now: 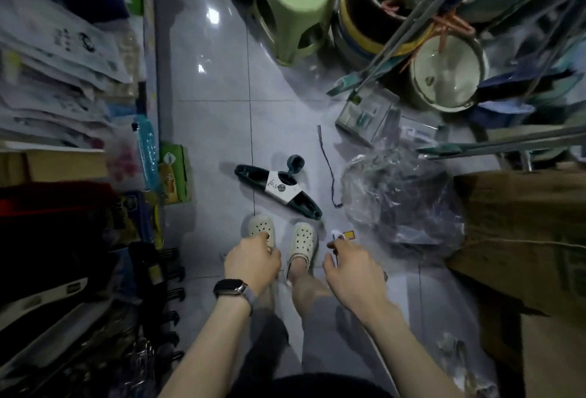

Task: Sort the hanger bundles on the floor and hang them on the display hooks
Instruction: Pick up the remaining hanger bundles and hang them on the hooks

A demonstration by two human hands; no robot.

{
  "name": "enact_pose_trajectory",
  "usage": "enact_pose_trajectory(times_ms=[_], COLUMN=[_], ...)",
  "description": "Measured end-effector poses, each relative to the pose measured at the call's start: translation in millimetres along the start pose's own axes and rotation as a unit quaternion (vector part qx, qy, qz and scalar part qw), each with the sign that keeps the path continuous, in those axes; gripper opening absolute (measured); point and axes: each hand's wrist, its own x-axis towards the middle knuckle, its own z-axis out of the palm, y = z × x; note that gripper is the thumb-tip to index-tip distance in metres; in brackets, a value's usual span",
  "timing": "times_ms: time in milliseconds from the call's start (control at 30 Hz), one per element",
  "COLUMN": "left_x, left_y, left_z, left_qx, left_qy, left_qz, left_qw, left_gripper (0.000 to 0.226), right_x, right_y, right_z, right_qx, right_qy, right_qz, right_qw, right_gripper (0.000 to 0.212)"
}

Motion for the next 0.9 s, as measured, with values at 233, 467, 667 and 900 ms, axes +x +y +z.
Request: enact_pose_trajectory(times_ms=[233, 467, 667, 900], left_x=[175, 334, 410, 433], left_y=[-11, -49, -90, -124], left_z=[46, 116, 178, 220], left_qx=[0.050, 0.100, 0.113, 0.081], left_qy=[-0.002, -0.015, -0.011, -0.062], left_qz=[0.005, 0.013, -0.011, -0.053], left_qw=[0.999, 0.995, 0.993, 0.993], left_gripper=[0.026, 0.023, 0.016, 0.010], right_x=[183, 349, 445, 482], right_y=[-2, -8, -12, -20], right_z=[84, 213, 305, 350], right_qx=[-0.064, -0.137, -0.155, -0.101], right_qy=[-0.046, -0.091, -0.084, -0.058], right_qz=[-0.076, -0.108, -0.041, 0.013], right_qw=[0.994, 0.980, 0.983, 0.993], right_gripper=[0.039, 0.081, 0.128, 0.128])
